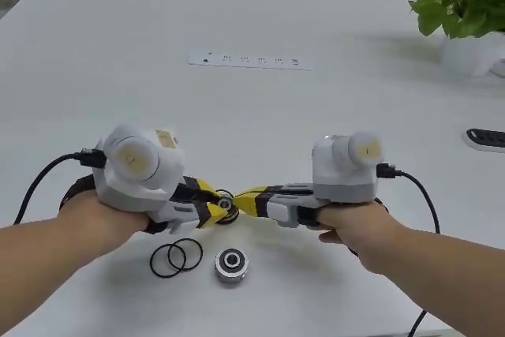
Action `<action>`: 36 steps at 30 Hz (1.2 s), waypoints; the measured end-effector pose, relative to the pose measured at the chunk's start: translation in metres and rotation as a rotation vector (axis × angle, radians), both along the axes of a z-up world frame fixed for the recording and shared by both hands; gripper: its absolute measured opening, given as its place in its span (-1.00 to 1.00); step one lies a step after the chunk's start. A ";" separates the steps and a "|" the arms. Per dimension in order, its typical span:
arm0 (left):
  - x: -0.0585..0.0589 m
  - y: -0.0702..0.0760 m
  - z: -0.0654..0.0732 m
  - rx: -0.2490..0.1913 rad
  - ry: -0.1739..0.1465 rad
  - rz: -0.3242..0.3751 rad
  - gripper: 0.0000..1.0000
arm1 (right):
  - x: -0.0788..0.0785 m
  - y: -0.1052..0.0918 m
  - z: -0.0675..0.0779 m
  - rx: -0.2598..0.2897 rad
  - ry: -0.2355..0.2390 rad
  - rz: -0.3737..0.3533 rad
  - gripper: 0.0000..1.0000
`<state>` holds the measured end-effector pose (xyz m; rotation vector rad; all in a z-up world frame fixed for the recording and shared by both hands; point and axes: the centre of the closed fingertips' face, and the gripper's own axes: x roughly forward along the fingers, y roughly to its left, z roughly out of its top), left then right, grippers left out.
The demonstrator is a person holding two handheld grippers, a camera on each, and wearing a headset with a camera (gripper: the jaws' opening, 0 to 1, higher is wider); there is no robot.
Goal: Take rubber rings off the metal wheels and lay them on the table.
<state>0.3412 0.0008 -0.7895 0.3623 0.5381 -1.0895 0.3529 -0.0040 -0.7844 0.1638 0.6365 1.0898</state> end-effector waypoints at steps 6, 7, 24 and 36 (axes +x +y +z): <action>-0.003 0.000 0.015 -0.070 -0.011 -0.012 -0.64 | 0.000 0.000 0.003 0.013 0.002 -0.001 -1.00; -0.003 0.000 0.018 -0.078 -0.015 -0.015 -0.62 | 0.000 0.001 0.005 0.017 0.004 -0.001 -1.00; -0.021 0.029 0.044 -0.123 -0.040 -0.009 -0.21 | -0.004 0.010 0.021 0.074 0.013 0.017 -1.00; -0.033 0.053 0.056 -0.169 -0.042 0.032 0.04 | -0.013 0.023 0.026 0.087 0.020 0.055 -1.00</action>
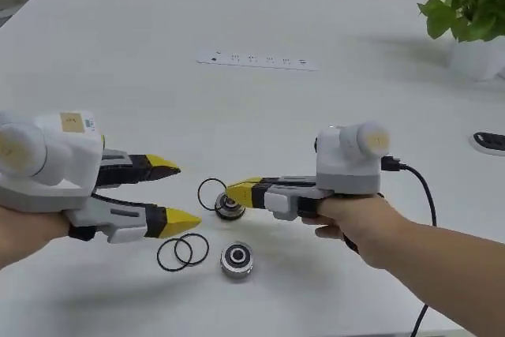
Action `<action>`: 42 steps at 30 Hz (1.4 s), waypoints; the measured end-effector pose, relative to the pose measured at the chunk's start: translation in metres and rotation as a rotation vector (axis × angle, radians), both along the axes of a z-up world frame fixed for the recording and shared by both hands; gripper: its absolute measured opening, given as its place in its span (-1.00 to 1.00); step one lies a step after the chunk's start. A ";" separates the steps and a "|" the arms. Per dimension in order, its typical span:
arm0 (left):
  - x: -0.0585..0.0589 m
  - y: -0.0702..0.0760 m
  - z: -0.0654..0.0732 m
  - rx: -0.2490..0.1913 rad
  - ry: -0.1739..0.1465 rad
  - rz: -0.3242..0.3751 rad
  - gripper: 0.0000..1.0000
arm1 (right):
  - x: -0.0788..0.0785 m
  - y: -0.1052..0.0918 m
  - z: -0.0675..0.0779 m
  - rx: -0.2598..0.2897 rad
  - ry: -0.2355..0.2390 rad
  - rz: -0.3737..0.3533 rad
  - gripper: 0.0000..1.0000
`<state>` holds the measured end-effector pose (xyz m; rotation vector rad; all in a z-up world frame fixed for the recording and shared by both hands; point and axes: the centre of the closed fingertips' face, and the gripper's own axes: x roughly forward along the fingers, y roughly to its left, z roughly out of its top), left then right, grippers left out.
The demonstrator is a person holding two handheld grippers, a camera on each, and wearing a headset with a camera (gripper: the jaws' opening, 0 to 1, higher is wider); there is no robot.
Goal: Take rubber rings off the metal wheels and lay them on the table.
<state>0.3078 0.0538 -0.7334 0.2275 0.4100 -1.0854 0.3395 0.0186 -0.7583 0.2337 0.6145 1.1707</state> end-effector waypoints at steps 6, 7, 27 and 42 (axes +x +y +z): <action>-0.003 0.013 -0.002 0.002 0.004 0.020 0.18 | -0.006 0.007 0.002 0.007 0.008 0.021 -1.00; -0.003 0.015 -0.003 0.004 0.006 0.023 0.19 | -0.007 0.008 0.002 0.007 0.010 0.025 -1.00; -0.003 0.036 -0.005 0.008 0.012 0.077 0.33 | -0.036 0.034 -0.010 -0.008 0.048 0.139 -1.00; -0.002 0.042 -0.005 0.008 0.013 0.087 0.36 | -0.051 0.043 -0.016 -0.012 0.076 0.190 -1.00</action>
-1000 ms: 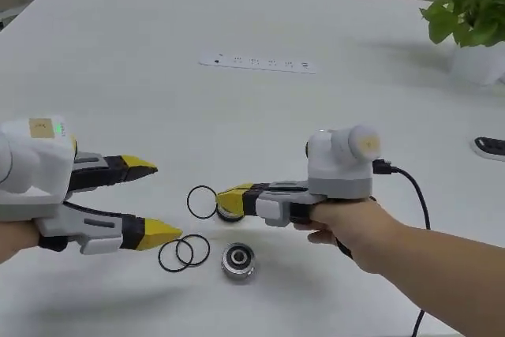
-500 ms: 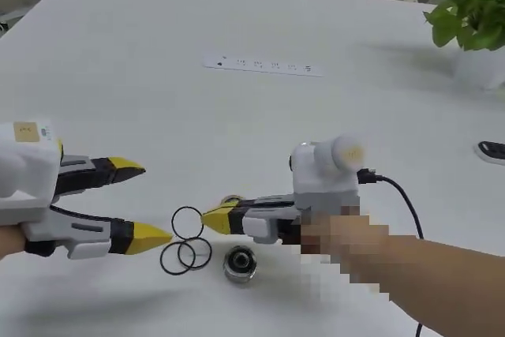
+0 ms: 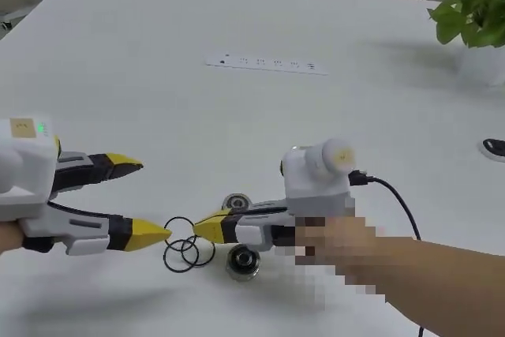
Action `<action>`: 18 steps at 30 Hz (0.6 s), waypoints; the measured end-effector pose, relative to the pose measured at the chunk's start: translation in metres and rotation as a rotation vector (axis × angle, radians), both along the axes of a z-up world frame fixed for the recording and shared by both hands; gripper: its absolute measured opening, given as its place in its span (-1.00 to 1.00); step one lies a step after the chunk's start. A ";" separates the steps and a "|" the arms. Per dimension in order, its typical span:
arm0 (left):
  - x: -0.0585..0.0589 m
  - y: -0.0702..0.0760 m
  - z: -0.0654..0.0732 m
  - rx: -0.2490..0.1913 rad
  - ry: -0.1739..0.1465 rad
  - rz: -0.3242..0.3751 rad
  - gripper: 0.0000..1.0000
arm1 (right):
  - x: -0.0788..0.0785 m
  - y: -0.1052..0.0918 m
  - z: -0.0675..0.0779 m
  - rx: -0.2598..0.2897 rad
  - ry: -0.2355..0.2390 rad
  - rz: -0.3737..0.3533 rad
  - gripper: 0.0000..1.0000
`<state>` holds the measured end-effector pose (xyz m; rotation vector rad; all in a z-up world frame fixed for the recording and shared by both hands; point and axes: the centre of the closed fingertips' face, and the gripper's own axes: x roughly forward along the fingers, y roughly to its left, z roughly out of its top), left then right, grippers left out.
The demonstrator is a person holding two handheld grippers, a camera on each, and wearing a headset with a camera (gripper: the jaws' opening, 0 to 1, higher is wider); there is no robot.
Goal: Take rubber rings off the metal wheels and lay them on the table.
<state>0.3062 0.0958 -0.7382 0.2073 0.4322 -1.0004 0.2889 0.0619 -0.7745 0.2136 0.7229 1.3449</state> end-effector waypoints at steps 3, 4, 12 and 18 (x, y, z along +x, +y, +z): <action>0.001 0.001 0.000 -0.005 0.002 0.006 0.36 | -0.002 0.000 -0.001 -0.003 0.004 0.005 -1.00; 0.001 0.002 0.000 -0.004 0.002 0.007 0.35 | -0.002 0.000 -0.001 -0.004 0.004 0.006 -1.00; 0.001 0.003 -0.001 -0.009 0.009 0.016 0.34 | -0.003 -0.002 -0.011 -0.039 -0.006 0.013 -1.00; 0.000 0.004 -0.002 -0.006 0.011 0.017 0.34 | -0.001 -0.004 -0.015 -0.082 -0.069 0.023 -1.00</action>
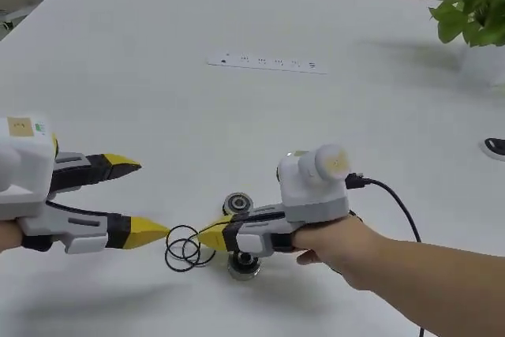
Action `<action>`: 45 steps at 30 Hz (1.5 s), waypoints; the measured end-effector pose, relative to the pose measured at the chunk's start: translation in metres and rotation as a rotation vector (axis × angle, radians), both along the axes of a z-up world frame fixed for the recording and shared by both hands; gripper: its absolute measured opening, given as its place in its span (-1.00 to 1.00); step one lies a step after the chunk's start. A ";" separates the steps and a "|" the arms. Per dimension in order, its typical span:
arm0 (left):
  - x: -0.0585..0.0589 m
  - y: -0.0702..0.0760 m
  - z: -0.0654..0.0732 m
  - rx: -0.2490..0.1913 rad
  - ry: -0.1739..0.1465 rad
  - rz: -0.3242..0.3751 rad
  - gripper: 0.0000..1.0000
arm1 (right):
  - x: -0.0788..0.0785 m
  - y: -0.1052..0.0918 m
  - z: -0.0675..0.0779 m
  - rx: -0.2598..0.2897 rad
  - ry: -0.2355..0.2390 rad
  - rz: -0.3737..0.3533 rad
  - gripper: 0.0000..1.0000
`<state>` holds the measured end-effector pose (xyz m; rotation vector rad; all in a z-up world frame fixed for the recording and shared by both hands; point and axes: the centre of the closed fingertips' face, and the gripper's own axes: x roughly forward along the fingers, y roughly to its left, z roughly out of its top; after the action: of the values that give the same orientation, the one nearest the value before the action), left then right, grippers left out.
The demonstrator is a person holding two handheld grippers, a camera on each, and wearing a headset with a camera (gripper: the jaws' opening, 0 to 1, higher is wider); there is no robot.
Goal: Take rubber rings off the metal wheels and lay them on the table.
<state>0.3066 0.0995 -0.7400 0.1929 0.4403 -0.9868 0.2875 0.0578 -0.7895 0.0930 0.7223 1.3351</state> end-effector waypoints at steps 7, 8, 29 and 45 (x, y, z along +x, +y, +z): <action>0.000 0.000 0.000 0.001 -0.001 0.001 0.34 | 0.004 -0.003 0.000 -0.022 -0.059 0.005 -0.90; 0.000 0.000 0.000 0.002 -0.001 0.000 0.34 | 0.004 -0.003 0.001 -0.021 -0.062 0.005 -0.88; 0.002 -0.006 0.001 0.009 -0.003 -0.018 0.33 | 0.014 -0.007 0.018 -0.002 -0.120 -0.016 -0.32; 0.008 -0.015 0.005 -0.002 -0.004 -0.033 0.30 | 0.030 -0.024 0.030 0.010 -0.161 -0.063 -0.28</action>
<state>0.3142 0.0847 -0.7353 0.2014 0.4337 -1.0190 0.3177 0.0337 -0.7595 0.0155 0.5726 1.2707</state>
